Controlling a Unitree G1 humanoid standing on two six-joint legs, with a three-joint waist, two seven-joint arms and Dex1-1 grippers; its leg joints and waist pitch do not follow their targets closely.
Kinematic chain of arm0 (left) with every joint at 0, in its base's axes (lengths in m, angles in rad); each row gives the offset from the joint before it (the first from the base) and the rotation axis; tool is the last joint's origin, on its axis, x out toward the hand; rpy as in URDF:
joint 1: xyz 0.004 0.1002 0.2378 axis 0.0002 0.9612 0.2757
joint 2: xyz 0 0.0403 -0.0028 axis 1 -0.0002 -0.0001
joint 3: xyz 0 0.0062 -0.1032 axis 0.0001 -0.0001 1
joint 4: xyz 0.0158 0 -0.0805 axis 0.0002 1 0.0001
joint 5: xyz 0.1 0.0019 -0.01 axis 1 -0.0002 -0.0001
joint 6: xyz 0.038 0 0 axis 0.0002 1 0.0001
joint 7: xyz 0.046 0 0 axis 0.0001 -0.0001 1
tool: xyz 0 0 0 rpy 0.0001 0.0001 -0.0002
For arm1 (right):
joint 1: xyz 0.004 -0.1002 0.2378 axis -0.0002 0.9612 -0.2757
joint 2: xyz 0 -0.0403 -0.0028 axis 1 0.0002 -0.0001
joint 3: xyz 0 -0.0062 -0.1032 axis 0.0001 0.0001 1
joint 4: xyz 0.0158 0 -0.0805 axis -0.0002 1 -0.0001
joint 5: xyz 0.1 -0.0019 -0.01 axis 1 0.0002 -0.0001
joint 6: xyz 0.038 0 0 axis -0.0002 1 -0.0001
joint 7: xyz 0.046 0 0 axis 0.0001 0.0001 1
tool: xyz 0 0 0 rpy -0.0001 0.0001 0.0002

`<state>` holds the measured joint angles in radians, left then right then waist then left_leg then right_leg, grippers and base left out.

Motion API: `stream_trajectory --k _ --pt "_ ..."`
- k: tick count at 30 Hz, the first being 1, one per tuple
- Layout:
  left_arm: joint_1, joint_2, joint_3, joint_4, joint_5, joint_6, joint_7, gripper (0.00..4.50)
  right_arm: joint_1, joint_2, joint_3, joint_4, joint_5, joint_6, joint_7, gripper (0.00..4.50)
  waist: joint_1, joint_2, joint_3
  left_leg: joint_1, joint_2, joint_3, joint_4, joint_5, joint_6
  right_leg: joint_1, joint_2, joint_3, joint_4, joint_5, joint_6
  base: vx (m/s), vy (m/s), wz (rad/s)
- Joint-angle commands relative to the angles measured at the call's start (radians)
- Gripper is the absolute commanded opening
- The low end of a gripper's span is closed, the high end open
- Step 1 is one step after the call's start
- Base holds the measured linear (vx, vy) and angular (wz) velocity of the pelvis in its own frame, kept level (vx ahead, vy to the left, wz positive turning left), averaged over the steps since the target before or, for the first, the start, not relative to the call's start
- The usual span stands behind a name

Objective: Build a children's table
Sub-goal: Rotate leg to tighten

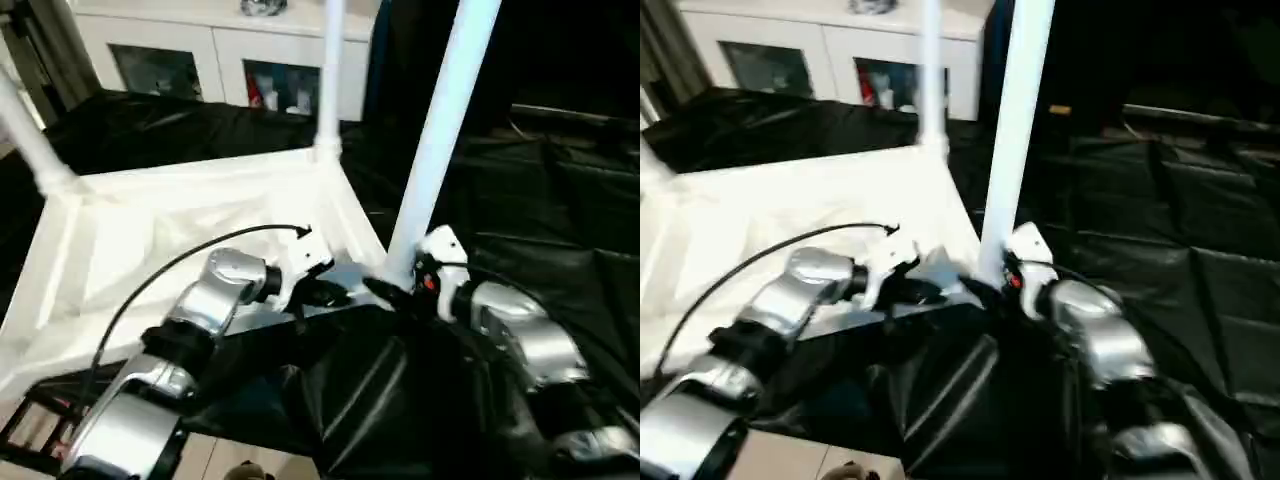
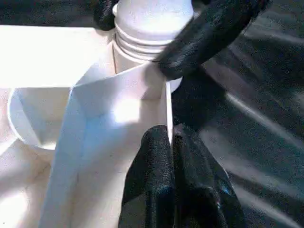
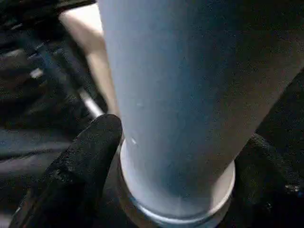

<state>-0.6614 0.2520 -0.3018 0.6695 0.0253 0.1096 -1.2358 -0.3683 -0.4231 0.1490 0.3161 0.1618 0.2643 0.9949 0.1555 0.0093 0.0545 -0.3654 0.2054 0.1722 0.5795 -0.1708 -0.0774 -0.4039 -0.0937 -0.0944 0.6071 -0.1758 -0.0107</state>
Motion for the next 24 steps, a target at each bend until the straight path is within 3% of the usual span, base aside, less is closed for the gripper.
stream_trajectory --k 1,5,7,11,17,21,24 --pt "-0.004 -0.01 -0.016 -0.069 -0.043 -0.026 -0.06 0.0 0.022 -0.025 0.04 -0.044 0.019 0.009 0.091 3.59 0.001 -0.011 -0.065 0.007 0.03 -0.001 -0.067 -0.233 0.05 0.056 -0.063 0.052 -0.077 -0.244 -0.194 0.0 0.0 0.0" --pt "0.018 0.014 -0.025 -0.109 -0.045 -0.015 -0.094 0.0 0.037 -0.059 0.052 -0.058 0.005 -0.013 0.118 3.59 0.004 -0.011 -0.065 0.007 0.032 -0.004 -0.068 -0.247 0.039 0.055 -0.065 0.052 -0.079 -0.279 -0.184 0.0 0.0 0.0" --pt "0.023 0.02 -0.027 -0.117 -0.046 -0.015 -0.098 0.0 0.032 -0.053 0.052 -0.055 0.007 -0.002 0.113 3.44 0.005 -0.008 -0.066 0.007 0.03 -0.003 -0.067 -0.239 0.037 0.053 -0.063 0.053 -0.079 -0.273 -0.183 0.0 0.0 0.0" --pt "0.026 0.025 -0.026 -0.122 -0.045 -0.015 -0.103 0.0 0.032 -0.043 0.061 -0.074 0.018 0.021 0.115 3.11 0.004 -0.013 -0.067 0.006 0.029 -0.003 -0.065 -0.22 0.038 0.054 -0.061 0.051 -0.075 -0.242 -0.189 0.0 0.0 0.0" --pt "0.031 0.027 -0.023 -0.132 -0.045 -0.007 -0.098 0.0 0.036 -0.032 0.062 -0.076 0.021 0.022 0.119 2.77 0.005 -0.012 -0.067 0.007 0.029 -0.004 -0.066 -0.232 0.033 0.054 -0.063 0.051 -0.077 -0.269 -0.181 0.0 0.0 0.0" --pt "0.015 0.003 -0.01 -0.102 -0.028 0.01 -0.016 0.0 0.028 0.029 0.026 -0.045 0.016 0.046 0.006 2.72 0.001 -0.012 -0.065 0.006 0.029 -0.005 -0.067 -0.233 0.026 0.052 -0.062 0.052 -0.076 -0.273 -0.179 0.0 0.0 0.0" --pt "-0.016 -0.033 0.002 -0.046 0.001 0.021 0.088 0.0 0.004 0.103 -0.015 0.011 0.0 0.074 -0.146 2.72 -0.008 -0.013 -0.065 0.007 0.025 -0.007 -0.07 -0.257 0.006 0.053 -0.064 0.049 -0.083 -0.336 -0.158 0.0 0.0 0.0"
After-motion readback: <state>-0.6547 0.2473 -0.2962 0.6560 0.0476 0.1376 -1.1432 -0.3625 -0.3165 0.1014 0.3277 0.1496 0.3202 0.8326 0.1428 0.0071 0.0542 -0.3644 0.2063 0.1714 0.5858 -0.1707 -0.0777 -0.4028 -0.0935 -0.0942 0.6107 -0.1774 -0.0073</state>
